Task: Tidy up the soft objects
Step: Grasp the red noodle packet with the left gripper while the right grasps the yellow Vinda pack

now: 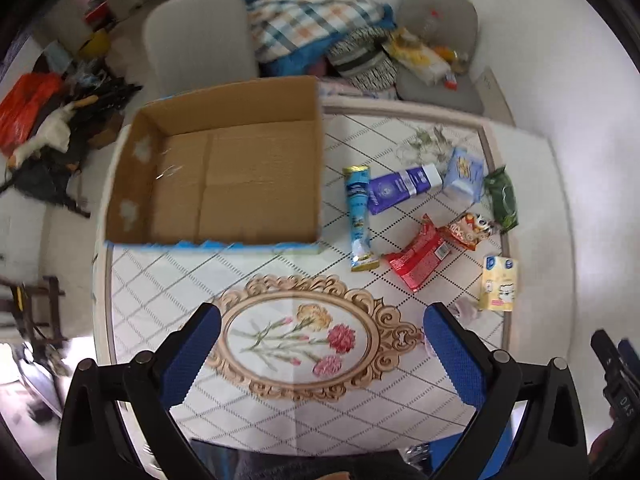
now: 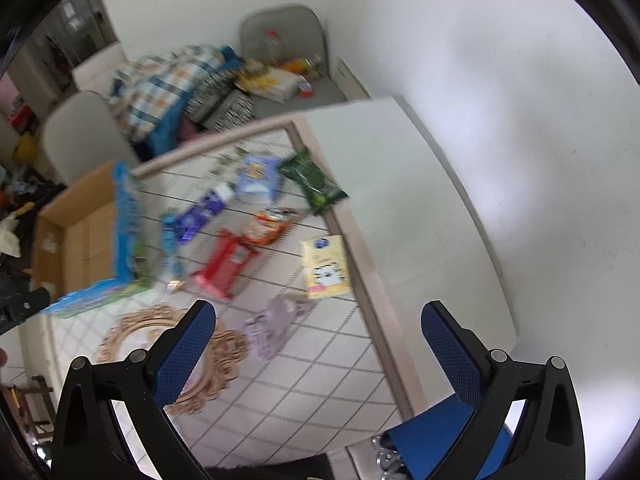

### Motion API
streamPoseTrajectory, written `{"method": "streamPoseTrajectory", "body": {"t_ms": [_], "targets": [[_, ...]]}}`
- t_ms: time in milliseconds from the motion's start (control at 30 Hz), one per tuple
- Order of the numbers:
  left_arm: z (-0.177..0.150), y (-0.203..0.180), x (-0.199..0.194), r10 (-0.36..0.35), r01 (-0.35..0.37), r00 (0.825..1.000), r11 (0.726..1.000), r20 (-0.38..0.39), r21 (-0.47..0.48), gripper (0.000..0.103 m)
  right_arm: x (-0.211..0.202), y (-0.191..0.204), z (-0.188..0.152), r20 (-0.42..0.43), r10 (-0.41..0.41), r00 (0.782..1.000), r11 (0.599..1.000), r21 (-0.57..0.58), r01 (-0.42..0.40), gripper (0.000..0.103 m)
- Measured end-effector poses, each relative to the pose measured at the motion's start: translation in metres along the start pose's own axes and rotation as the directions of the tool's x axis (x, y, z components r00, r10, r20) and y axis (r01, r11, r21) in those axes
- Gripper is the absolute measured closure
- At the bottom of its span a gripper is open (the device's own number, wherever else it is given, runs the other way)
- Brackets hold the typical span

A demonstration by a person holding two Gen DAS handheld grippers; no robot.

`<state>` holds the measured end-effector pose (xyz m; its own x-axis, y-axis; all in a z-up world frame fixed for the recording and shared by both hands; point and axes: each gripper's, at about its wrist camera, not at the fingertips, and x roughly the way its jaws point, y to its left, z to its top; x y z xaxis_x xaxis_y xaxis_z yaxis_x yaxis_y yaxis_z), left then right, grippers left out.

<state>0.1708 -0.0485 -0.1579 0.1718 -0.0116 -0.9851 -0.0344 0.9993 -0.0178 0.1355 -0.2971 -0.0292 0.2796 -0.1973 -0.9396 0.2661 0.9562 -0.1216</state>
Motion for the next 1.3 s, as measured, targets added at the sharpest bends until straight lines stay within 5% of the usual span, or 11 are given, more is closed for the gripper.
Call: {"method": "streamPoseTrajectory", "body": {"t_ms": [167,467,733,833,1000,1133,1233,1300], "targets": [[0.037,-0.061,0.067,0.088,-0.075,0.994,0.981,-0.070,0.179,0.000,0.091,-0.014,0.030,-0.116,-0.030,0.993,0.999,-0.015,0.028,0.000],[0.044,-0.149,0.200,0.154,-0.018,0.952,0.891,-0.264,0.454,0.000,0.252,-0.021,0.034,-0.377,0.001,0.926,1.000,0.002,-0.001,0.000],[0.046,-0.161,0.263,0.180,0.014,0.913,0.883,-0.365,0.469,0.012,0.312,-0.021,0.018,-0.457,0.051,0.888,0.998,0.045,-0.034,0.000],[0.048,-0.160,0.275,0.148,0.047,0.904,0.898,-0.402,0.438,0.030,0.324,-0.021,0.013,-0.466,0.075,0.882,0.997,0.062,-0.051,0.000],[0.042,-0.162,0.281,0.151,0.040,0.913,0.892,-0.380,0.450,0.037,0.341,-0.023,0.002,-0.478,0.108,0.871,0.993,0.095,-0.071,0.004],[0.034,-0.161,0.275,0.119,0.066,0.912,0.901,-0.392,0.429,0.053,0.353,-0.026,0.003,-0.493,0.131,0.860,0.989,0.120,-0.081,0.017],[0.028,-0.169,0.273,0.144,0.043,0.918,0.891,-0.370,0.452,0.055,0.367,-0.023,0.001,-0.506,0.121,0.854,0.991,0.115,-0.073,0.032],[0.025,-0.172,0.273,0.146,0.034,0.921,0.893,-0.360,0.450,0.056,0.376,-0.007,-0.004,-0.493,0.106,0.864,0.993,0.099,-0.066,0.034]]}}
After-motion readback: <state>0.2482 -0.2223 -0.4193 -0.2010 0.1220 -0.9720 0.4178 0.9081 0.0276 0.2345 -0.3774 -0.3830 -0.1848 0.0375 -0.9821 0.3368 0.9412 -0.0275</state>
